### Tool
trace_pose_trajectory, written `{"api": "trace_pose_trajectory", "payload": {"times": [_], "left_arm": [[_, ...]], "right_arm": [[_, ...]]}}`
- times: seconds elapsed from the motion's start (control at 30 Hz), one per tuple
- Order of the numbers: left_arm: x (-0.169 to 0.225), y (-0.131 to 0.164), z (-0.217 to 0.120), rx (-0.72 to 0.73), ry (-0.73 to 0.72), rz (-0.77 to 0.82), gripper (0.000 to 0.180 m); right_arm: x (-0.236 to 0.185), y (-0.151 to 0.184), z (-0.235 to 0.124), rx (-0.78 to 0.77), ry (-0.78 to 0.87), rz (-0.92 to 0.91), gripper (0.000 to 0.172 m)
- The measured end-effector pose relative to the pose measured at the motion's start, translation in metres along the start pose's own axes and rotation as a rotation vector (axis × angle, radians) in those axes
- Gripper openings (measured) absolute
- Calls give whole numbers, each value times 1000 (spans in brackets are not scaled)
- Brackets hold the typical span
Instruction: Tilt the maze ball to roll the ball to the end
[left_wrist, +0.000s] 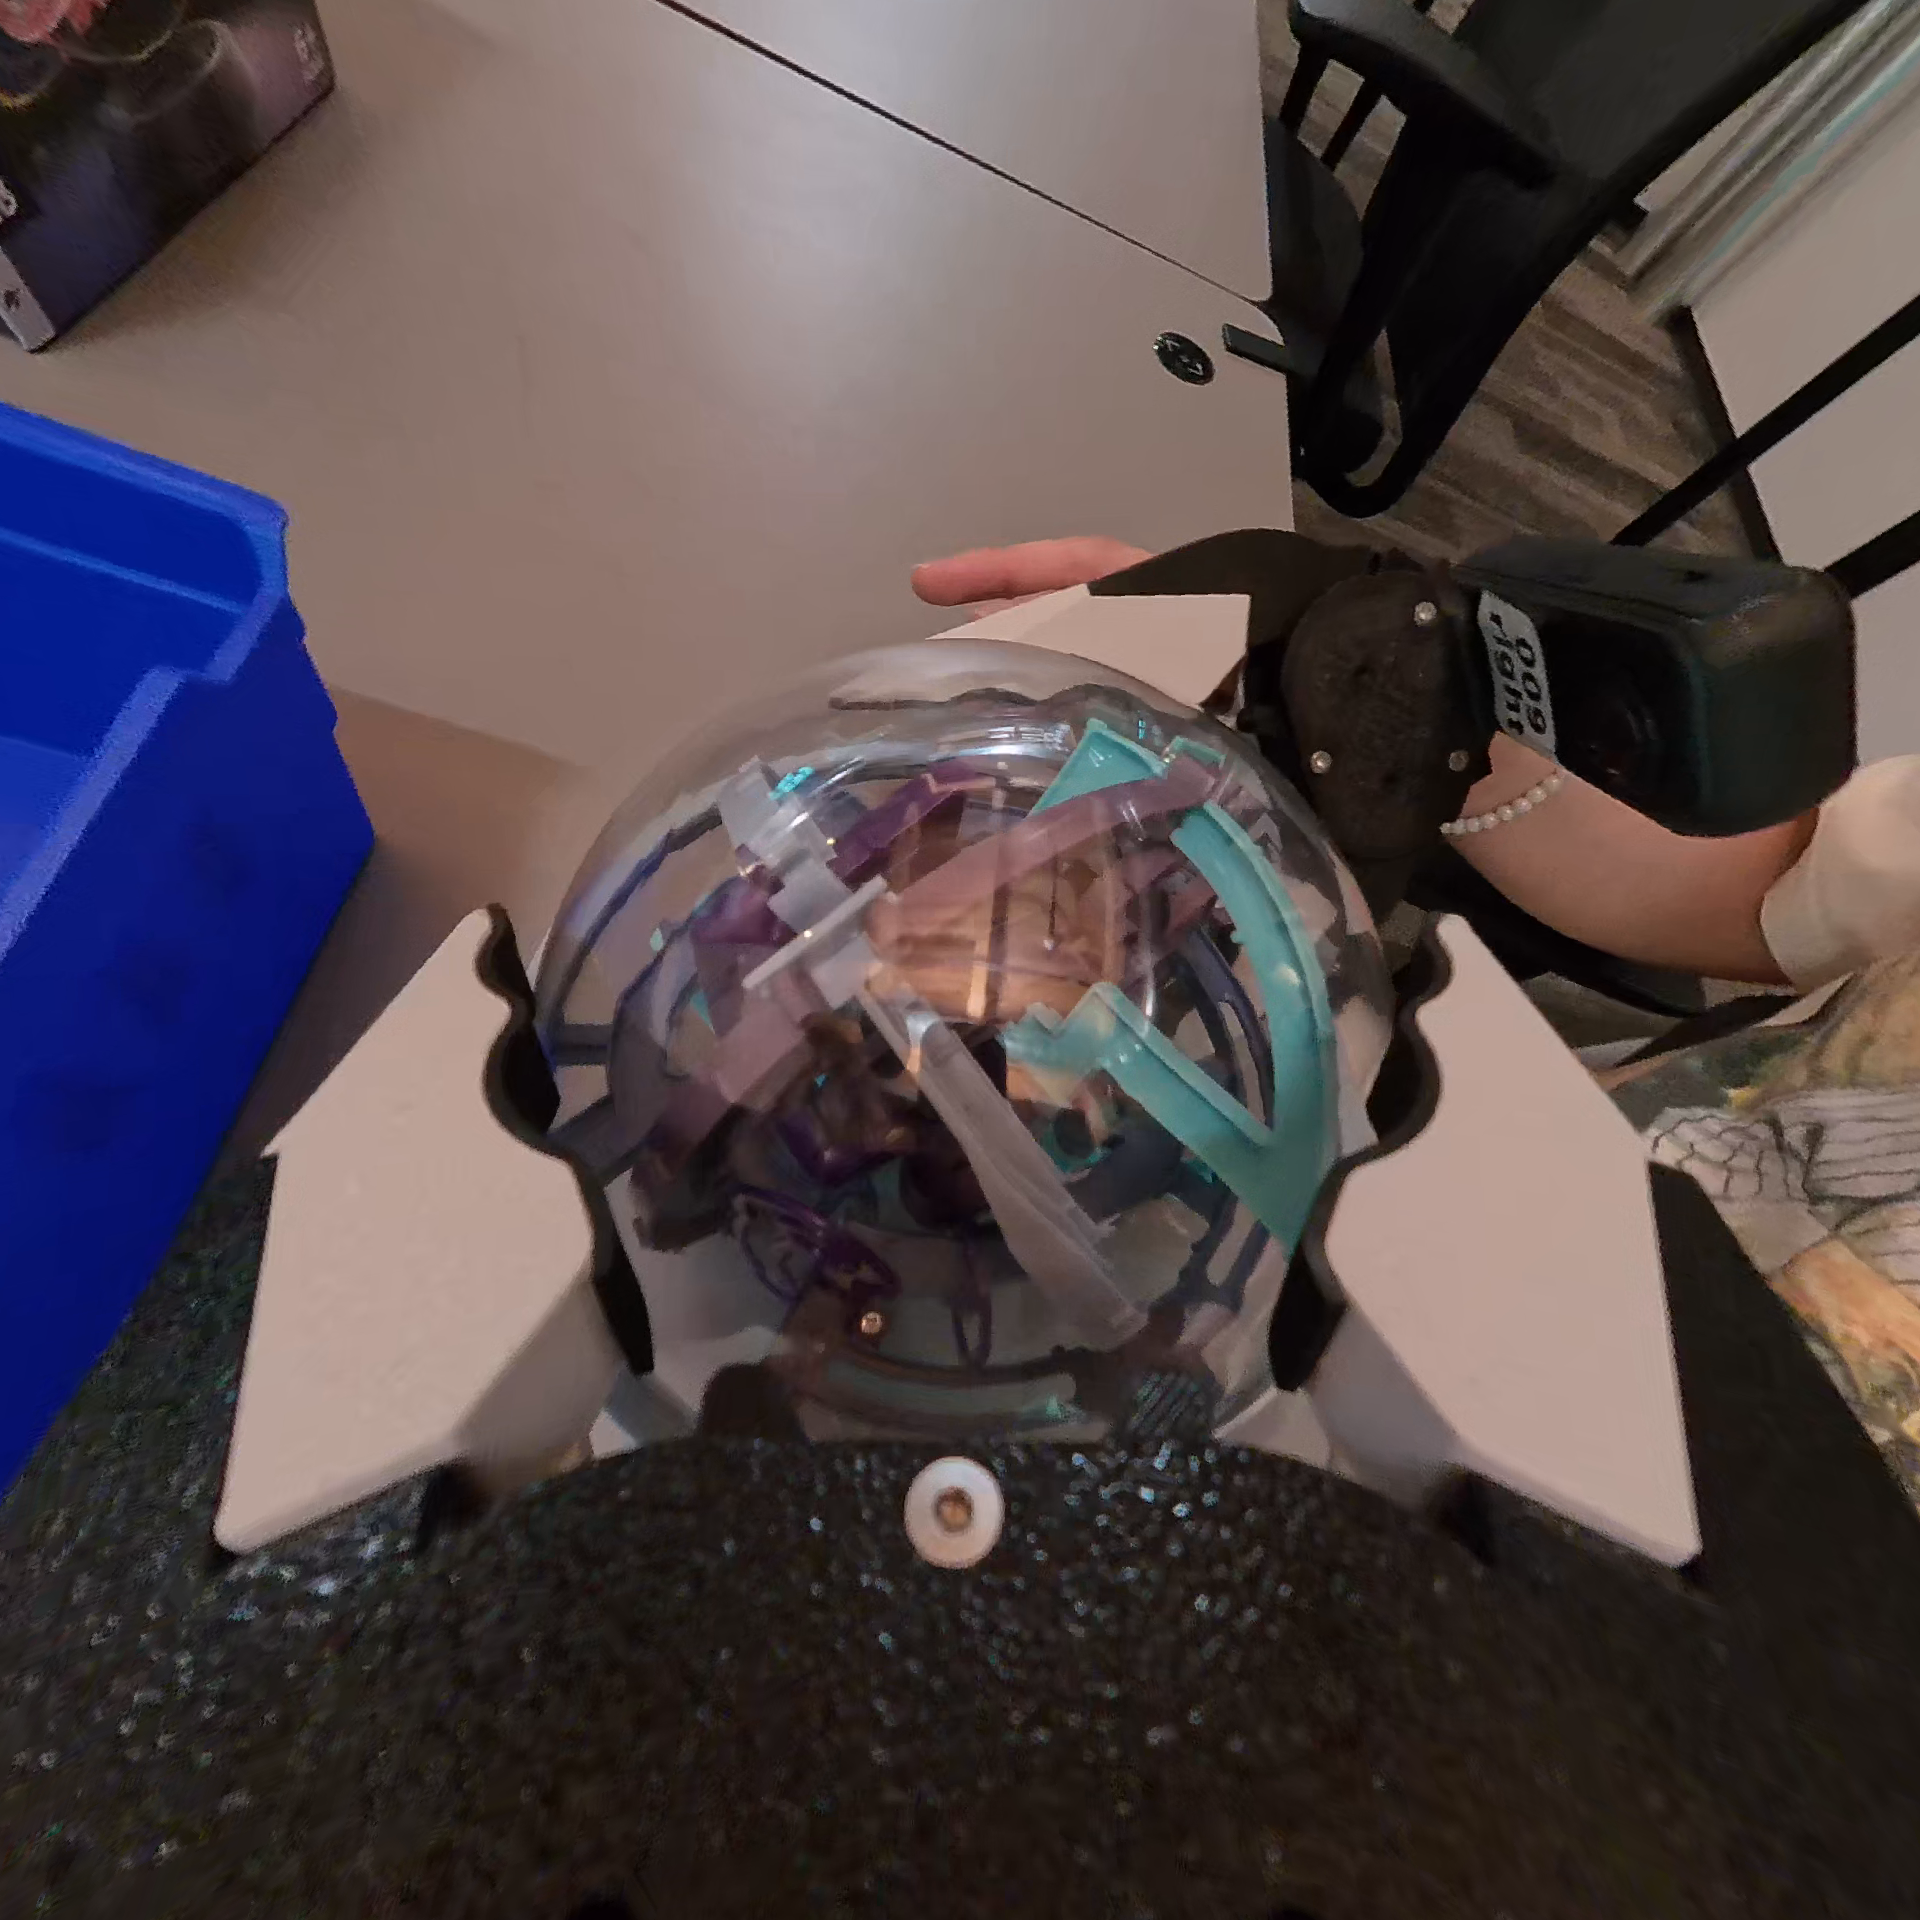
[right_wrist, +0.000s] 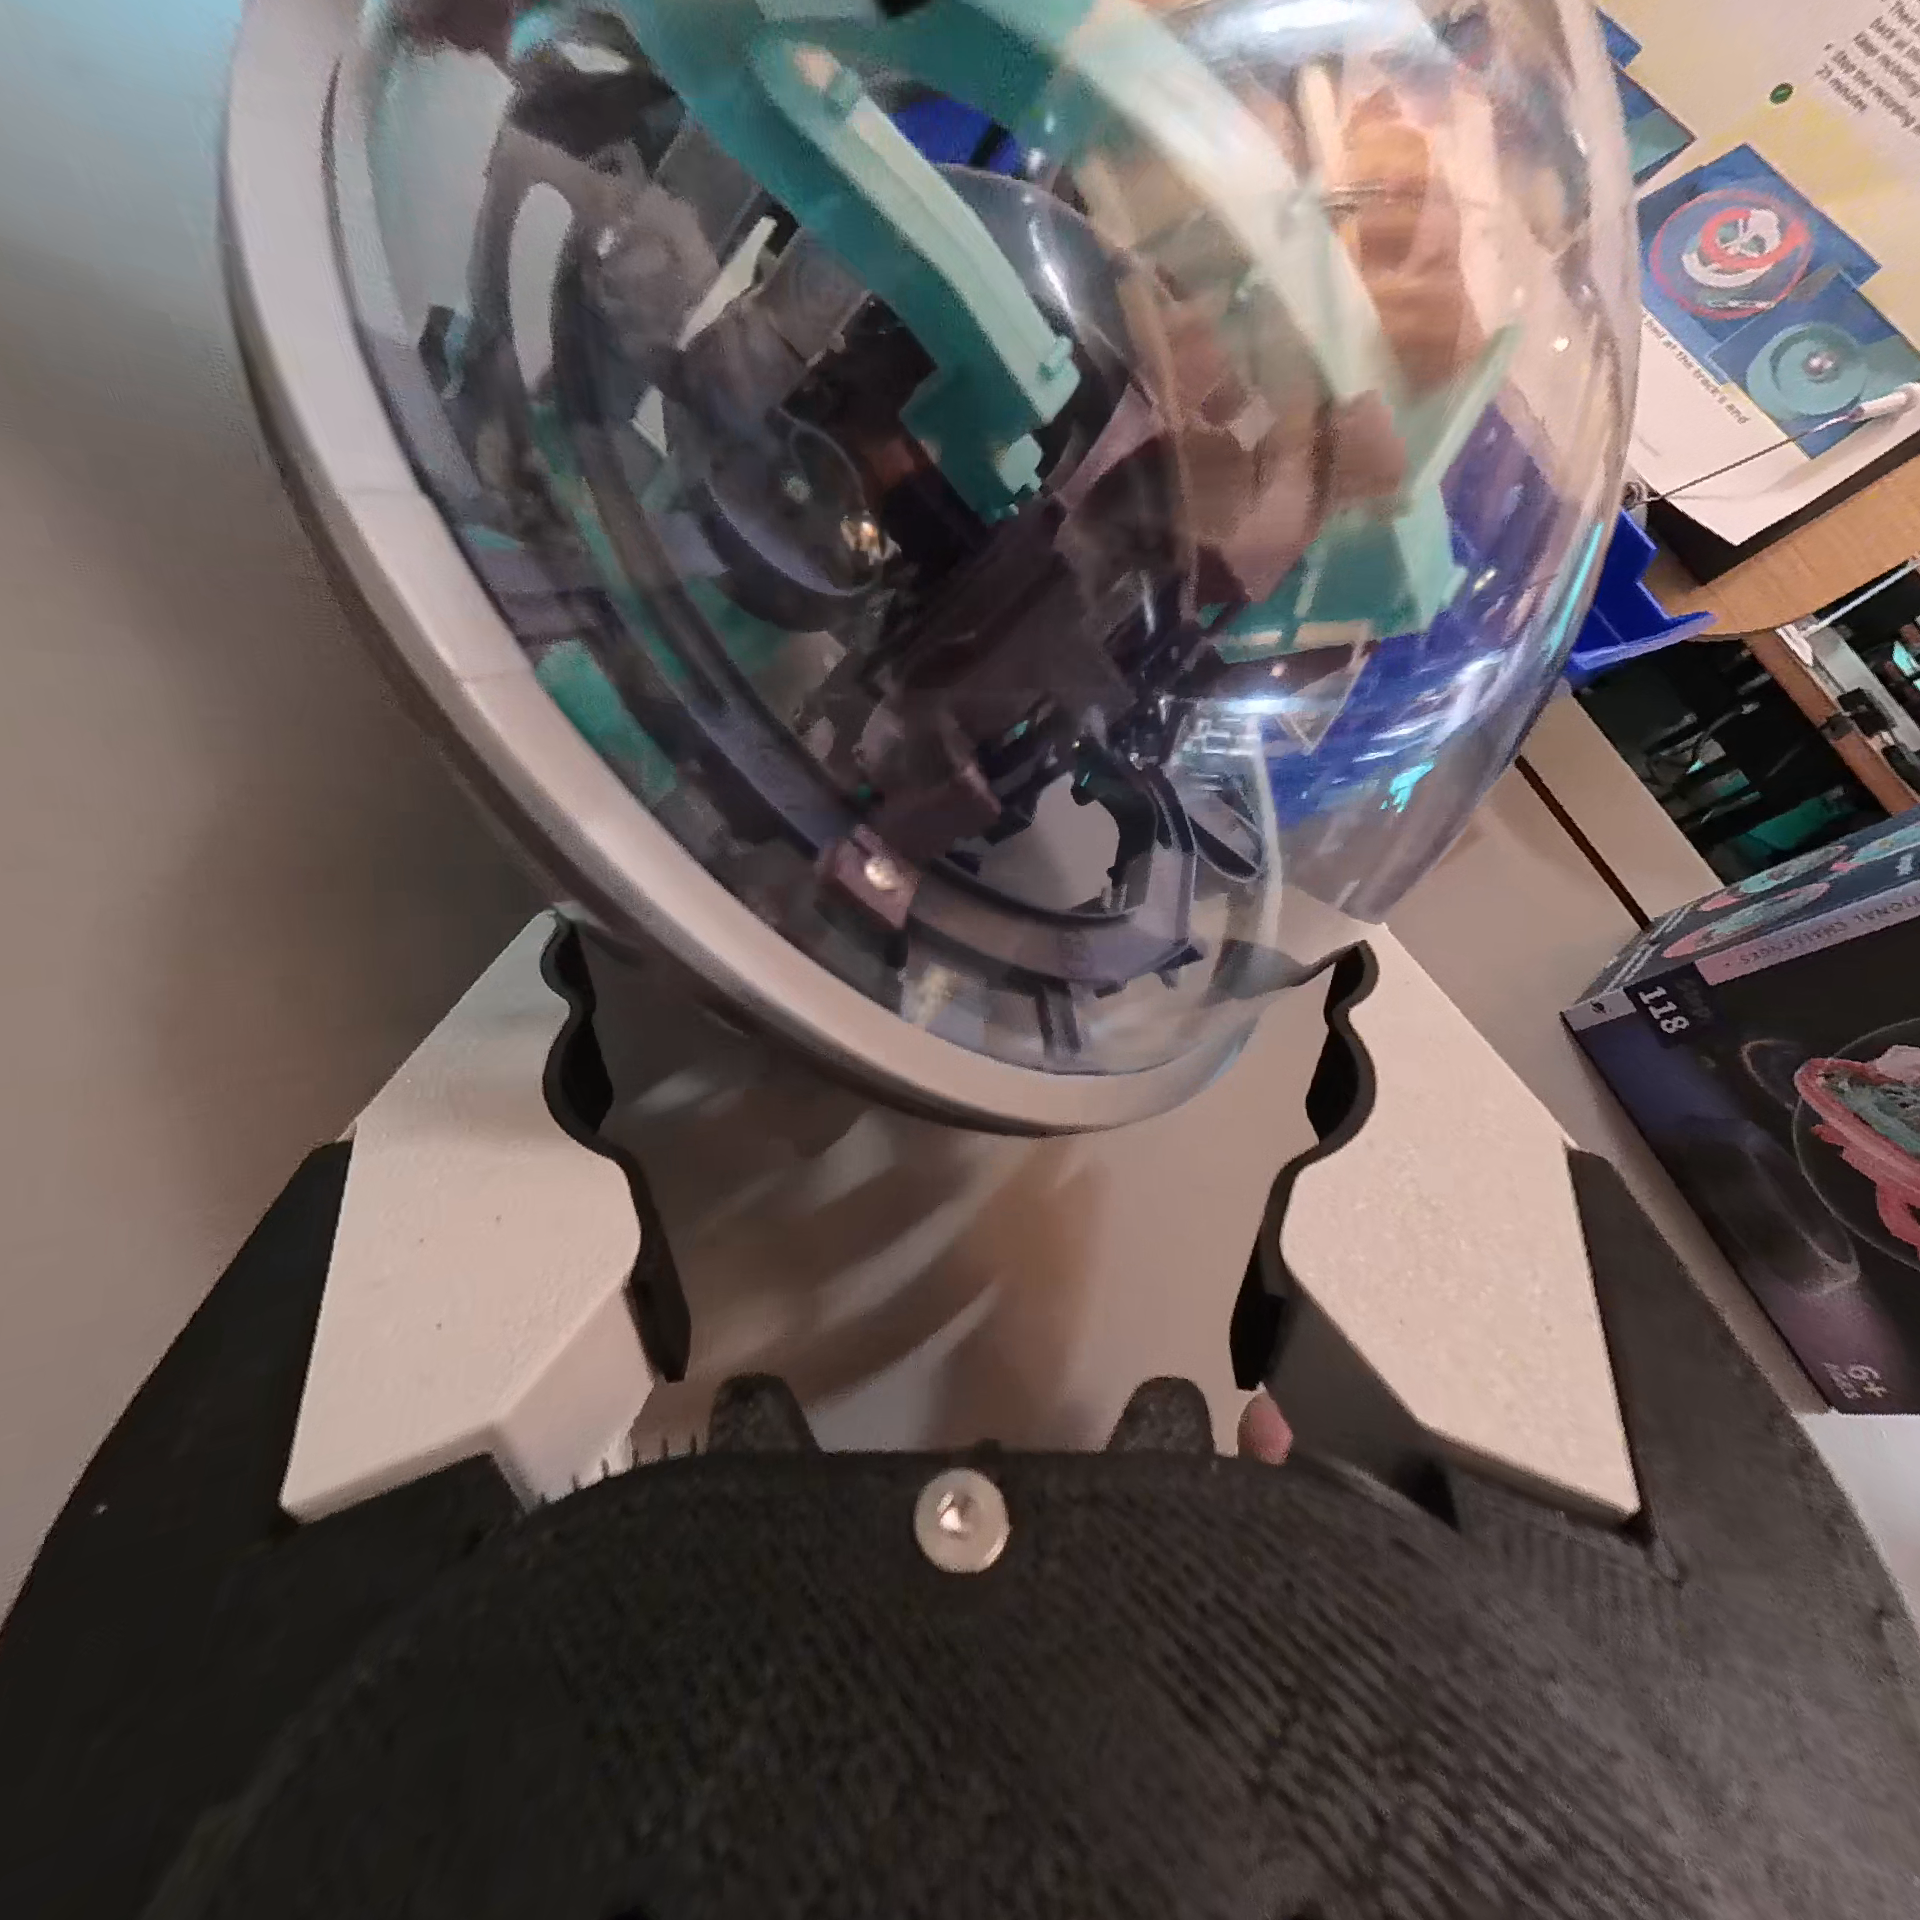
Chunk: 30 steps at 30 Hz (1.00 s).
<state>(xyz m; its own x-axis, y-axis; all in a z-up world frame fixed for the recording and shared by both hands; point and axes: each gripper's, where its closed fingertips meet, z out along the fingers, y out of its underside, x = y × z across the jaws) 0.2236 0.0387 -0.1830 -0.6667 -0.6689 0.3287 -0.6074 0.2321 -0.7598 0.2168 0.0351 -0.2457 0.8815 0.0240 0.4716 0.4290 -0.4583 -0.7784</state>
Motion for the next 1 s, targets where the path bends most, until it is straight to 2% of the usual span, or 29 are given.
{"api": "trace_pose_trajectory", "payload": {"times": [0.43, 0.6, 1.0], "left_arm": [[-15, -4, -3, 52, -14, -156, 155], [-18, -4, -5, 69, -3, -184, 155], [-26, -7, -4, 55, 14, -256, 154]], "right_arm": [[9, -9, -3, 39, 48, -86, 136], [10, -5, 1, 4, 62, -155, 142], [16, 0, 6, -3, 21, -144, 140]]}}
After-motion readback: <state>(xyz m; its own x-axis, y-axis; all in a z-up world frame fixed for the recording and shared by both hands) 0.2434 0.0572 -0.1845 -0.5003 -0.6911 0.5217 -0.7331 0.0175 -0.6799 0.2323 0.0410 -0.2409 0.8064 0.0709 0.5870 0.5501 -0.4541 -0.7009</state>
